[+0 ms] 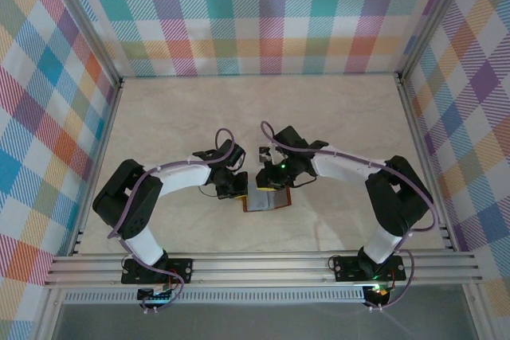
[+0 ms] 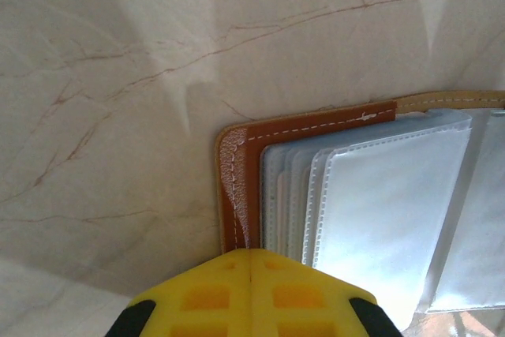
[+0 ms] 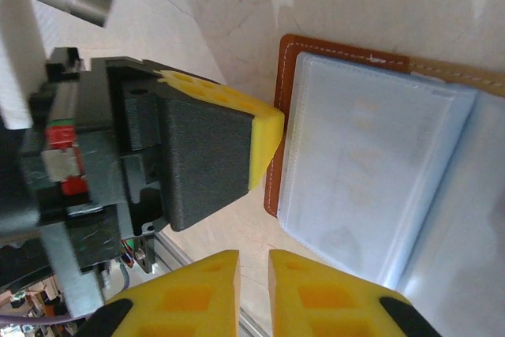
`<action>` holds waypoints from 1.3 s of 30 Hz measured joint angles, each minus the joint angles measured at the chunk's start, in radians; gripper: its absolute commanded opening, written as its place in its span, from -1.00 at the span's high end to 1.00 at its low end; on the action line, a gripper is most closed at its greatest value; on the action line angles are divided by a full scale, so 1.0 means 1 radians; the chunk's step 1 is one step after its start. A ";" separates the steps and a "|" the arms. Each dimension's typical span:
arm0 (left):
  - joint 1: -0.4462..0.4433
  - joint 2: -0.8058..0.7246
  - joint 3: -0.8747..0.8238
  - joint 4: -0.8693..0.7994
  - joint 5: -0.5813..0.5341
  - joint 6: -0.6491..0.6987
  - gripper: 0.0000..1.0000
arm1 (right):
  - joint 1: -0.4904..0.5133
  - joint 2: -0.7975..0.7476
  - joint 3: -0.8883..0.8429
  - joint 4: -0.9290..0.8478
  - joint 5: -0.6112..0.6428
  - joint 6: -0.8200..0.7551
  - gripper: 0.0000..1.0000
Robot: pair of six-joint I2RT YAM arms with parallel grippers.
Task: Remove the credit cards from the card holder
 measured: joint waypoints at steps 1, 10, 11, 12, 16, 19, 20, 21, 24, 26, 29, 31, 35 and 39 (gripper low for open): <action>0.000 0.000 -0.003 0.008 0.006 0.000 0.93 | 0.005 0.006 0.000 0.005 0.000 0.004 0.76; 0.006 0.000 -0.024 0.051 0.044 0.000 0.96 | 0.037 0.085 0.008 0.014 0.003 0.026 0.84; 0.006 -0.001 -0.027 0.057 0.048 0.000 0.96 | 0.039 0.093 0.013 0.014 0.004 0.029 0.84; 0.007 -0.001 -0.028 0.063 0.052 0.000 0.96 | 0.040 0.100 0.017 0.015 0.004 0.029 0.84; 0.008 -0.001 -0.034 0.074 0.061 0.000 0.96 | 0.042 0.127 0.027 0.028 0.004 0.040 0.84; 0.008 -0.001 -0.036 0.077 0.061 0.000 0.96 | 0.045 0.146 0.032 0.040 0.005 0.044 0.84; 0.008 -0.001 -0.037 0.079 0.061 -0.001 0.97 | 0.047 0.151 0.033 0.041 0.008 0.044 0.84; 0.008 -0.002 -0.039 0.081 0.061 -0.002 0.97 | 0.048 0.155 0.034 0.041 0.009 0.044 0.84; 0.008 -0.004 -0.040 0.084 0.061 -0.003 0.97 | 0.053 0.172 0.034 0.043 0.015 0.044 0.82; 0.008 -0.005 -0.040 0.083 0.061 -0.003 0.97 | 0.054 0.184 0.034 0.043 0.024 0.043 0.79; 0.008 -0.005 -0.042 0.084 0.061 -0.003 0.97 | 0.054 0.195 0.037 0.042 0.027 0.043 0.72; 0.008 -0.005 -0.042 0.084 0.061 -0.003 0.97 | 0.055 0.195 0.045 0.033 0.039 0.041 0.67; 0.008 -0.006 -0.042 0.083 0.060 -0.003 0.97 | 0.056 0.191 0.055 0.004 0.059 0.035 0.53; 0.008 -0.006 -0.042 0.083 0.060 -0.003 0.97 | 0.061 0.179 0.064 -0.024 0.097 0.023 0.44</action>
